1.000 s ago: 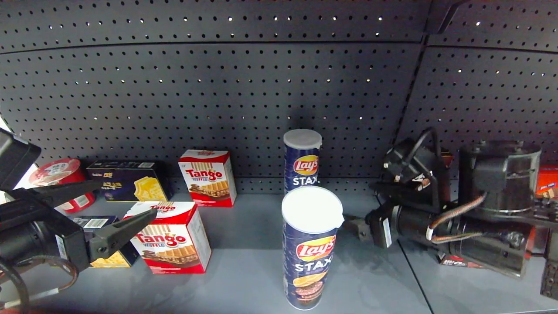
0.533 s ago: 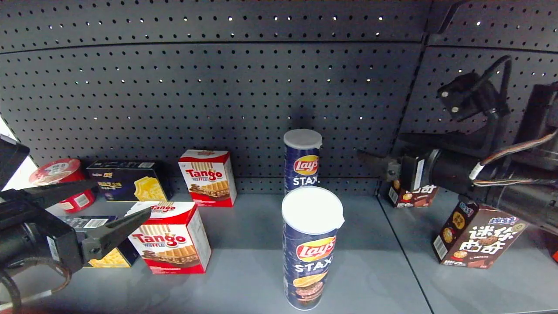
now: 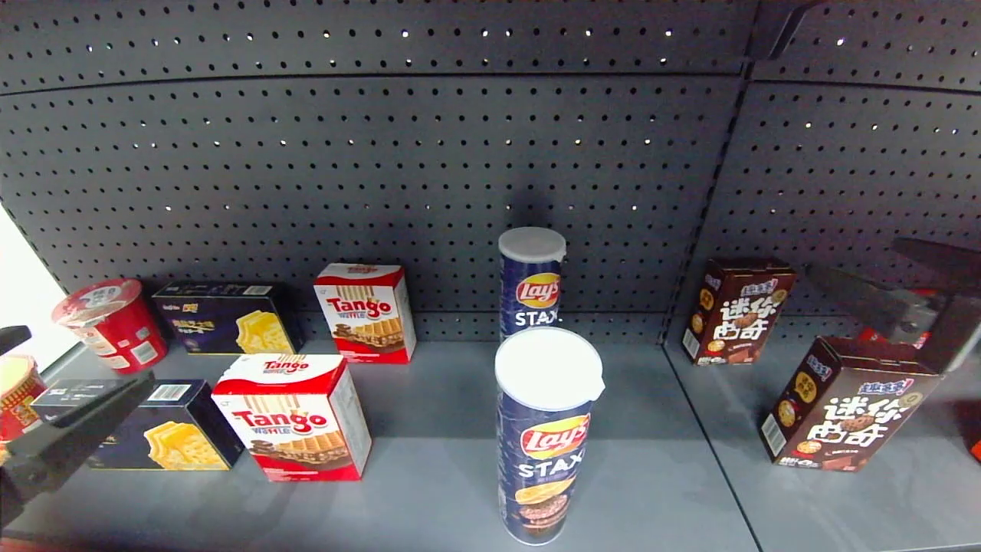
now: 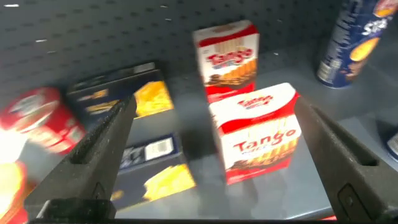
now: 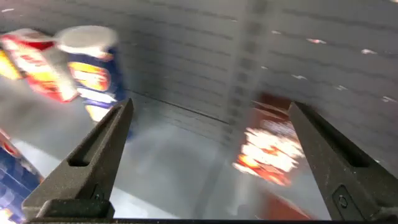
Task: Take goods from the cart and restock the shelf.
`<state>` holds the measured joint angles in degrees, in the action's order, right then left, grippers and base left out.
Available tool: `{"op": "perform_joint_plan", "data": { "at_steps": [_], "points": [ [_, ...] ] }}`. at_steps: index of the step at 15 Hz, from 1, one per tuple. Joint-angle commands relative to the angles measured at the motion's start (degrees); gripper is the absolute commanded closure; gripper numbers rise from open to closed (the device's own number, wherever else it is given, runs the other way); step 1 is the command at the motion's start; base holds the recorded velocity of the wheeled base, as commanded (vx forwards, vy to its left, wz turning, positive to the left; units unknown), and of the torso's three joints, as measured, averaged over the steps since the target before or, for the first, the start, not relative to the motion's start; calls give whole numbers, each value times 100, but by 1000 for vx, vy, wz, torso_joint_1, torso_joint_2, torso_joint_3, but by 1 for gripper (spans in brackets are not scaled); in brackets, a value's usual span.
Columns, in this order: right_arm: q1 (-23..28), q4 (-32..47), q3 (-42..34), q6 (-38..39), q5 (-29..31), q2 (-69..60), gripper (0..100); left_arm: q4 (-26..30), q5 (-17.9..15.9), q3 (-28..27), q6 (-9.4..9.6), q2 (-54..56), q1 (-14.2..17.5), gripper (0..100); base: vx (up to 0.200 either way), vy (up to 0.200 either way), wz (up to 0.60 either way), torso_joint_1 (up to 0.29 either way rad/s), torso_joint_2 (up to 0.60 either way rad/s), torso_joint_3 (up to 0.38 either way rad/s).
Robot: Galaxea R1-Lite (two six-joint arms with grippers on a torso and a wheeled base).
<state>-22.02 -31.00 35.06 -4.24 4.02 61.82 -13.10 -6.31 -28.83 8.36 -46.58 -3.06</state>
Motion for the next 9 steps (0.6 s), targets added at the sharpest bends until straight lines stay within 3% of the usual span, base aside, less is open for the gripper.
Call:
{"op": "perform_joint_plan", "data": {
  "at_steps": [1, 4, 5, 9],
  "points": [
    [1015, 6, -650, 284, -33, -1155, 0, 89, 139, 449, -1, 1028, 341, 0, 0, 0, 0, 0, 0, 0],
    [1727, 68, -1353, 459, -33, -2051, 0, 757, 482, 624, -1, 1881, 394, 0, 0, 0, 0, 0, 0, 0],
    [1832, 252, -1915, 451, 37, -2701, 0, 1337, 596, 739, -1, 2513, 394, 0, 0, 0, 0, 0, 0, 0],
    [1999, 1588, -2451, 398, 415, -4283, 0, 2022, 878, 1055, 7, 3612, 403, 0, 0, 0, 0, 0, 0, 0]
  ]
}}
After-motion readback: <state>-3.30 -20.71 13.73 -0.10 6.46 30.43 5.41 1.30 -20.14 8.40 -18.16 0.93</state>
